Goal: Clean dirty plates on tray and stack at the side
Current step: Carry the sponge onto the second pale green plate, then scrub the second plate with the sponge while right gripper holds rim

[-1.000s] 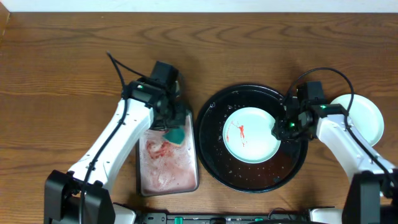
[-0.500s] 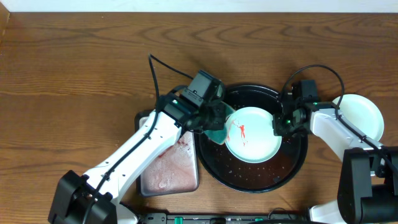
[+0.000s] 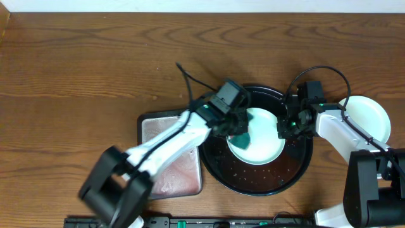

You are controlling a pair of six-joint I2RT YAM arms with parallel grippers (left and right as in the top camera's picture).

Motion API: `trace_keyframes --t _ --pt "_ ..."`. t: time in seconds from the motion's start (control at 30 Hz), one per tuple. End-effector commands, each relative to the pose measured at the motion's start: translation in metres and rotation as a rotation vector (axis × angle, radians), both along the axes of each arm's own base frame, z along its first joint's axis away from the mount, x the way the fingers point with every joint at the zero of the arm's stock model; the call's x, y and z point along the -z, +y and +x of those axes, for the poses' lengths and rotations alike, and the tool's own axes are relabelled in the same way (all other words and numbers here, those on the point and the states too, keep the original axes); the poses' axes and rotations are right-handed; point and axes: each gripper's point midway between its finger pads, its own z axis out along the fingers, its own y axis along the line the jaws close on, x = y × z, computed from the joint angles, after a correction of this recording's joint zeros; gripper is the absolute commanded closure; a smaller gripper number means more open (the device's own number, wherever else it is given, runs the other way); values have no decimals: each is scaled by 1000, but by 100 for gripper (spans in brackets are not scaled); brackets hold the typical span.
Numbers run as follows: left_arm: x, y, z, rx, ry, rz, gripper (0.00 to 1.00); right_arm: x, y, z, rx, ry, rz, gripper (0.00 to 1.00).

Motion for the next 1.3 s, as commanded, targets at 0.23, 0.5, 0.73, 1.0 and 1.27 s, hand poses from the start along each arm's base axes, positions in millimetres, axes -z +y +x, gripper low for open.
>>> trace_keyframes --t 0.23,0.5,0.73,1.0,1.27 --pt "61 -51 -11 40 143 -87 93 16 -3 -20 8 96 -29 99" --pt "95 33 15 -58 49 291 93 16 -3 -23 8 108 -30 99" --pt "79 93 37 -101 -46 598 93 16 -3 -24 8 109 -30 99" --pt "79 34 29 -32 -21 367 93 16 -3 -23 7 106 -30 99" --pt "88 -58 -11 51 155 18 93 16 -3 -23 7 106 -30 99"
